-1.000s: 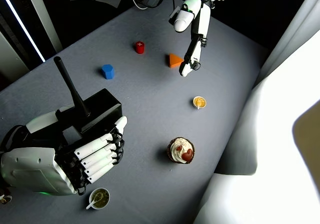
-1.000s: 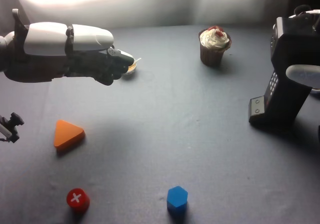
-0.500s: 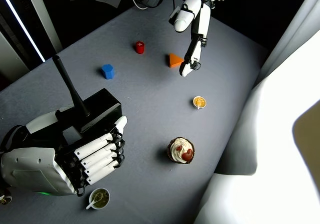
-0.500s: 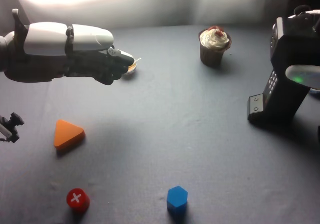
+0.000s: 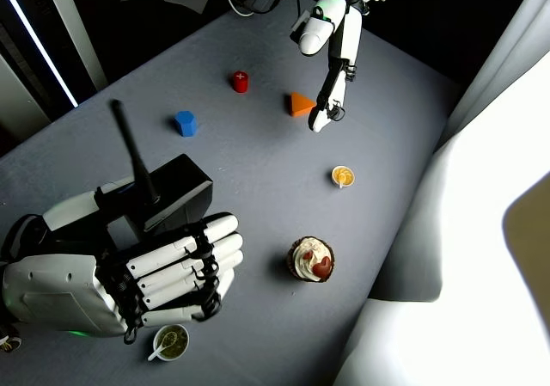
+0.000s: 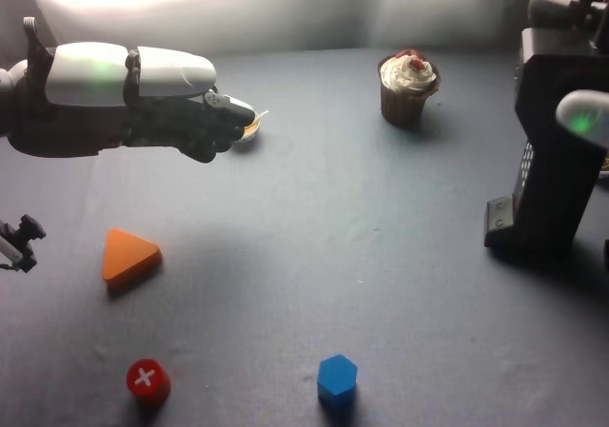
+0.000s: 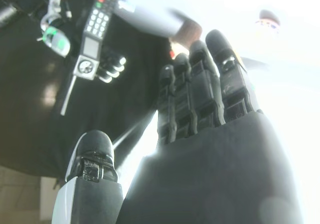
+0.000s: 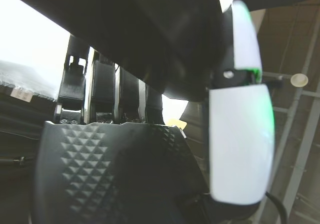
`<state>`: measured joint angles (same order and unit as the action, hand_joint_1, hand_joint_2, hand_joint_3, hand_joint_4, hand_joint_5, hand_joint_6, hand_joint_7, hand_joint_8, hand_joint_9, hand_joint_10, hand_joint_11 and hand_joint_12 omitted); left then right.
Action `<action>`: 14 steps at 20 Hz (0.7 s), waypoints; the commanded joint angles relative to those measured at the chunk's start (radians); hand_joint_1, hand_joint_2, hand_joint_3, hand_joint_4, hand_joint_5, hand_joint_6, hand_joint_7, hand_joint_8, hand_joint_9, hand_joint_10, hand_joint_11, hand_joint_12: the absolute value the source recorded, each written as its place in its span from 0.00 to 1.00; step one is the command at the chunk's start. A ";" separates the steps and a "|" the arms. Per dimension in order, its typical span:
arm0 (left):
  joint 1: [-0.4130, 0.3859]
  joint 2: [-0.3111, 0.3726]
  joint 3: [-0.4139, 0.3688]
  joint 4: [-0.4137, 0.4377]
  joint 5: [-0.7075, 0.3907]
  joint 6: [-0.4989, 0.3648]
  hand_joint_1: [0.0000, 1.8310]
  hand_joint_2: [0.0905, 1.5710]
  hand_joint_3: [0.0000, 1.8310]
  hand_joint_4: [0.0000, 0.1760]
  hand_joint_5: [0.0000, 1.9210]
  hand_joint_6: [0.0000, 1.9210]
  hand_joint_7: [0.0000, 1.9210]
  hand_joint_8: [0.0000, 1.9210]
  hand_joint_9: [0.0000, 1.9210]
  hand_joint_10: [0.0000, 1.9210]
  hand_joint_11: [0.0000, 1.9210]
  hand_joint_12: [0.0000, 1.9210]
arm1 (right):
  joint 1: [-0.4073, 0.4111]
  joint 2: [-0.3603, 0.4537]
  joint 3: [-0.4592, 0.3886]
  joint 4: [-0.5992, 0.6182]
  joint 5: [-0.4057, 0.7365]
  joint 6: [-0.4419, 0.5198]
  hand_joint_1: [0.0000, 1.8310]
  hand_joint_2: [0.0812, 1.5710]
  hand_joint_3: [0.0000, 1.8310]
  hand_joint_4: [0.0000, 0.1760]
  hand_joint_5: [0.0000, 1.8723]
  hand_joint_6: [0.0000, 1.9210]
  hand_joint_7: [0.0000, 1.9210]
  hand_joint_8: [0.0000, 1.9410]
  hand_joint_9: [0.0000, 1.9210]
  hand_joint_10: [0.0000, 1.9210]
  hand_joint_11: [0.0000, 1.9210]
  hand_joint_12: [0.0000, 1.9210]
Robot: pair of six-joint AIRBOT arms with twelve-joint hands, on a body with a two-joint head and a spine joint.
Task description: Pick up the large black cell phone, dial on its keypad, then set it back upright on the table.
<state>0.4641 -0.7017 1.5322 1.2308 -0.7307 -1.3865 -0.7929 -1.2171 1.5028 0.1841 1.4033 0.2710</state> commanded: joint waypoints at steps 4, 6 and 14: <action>-0.026 0.008 0.003 -0.066 -0.050 -0.008 0.00 0.74 0.00 0.00 0.14 0.00 0.14 0.00 0.13 0.00 0.00 0.36 | 0.000 0.012 0.008 0.030 0.131 0.014 0.14 0.55 0.00 0.67 0.00 0.00 0.00 0.00 0.00 0.00 0.00 0.00; -0.026 0.009 0.005 -0.066 -0.050 -0.008 0.00 0.74 0.00 0.00 0.14 0.00 0.14 0.00 0.13 0.00 0.00 0.36 | 0.000 0.012 0.008 0.030 0.131 0.014 0.14 0.54 0.00 0.71 0.00 0.00 0.00 0.00 0.00 0.00 0.00 0.00; -0.026 0.009 0.006 -0.066 -0.050 -0.008 0.00 0.74 0.00 0.00 0.13 0.00 0.14 0.00 0.12 0.00 0.00 0.34 | 0.000 0.023 -0.006 0.026 0.136 0.014 0.13 0.55 0.00 0.75 0.00 0.00 0.00 0.00 0.00 0.00 0.00 0.00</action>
<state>0.4641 -0.7017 1.5356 1.2308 -0.7319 -1.3865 -0.7929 -1.2076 1.4918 0.1867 1.4090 0.2737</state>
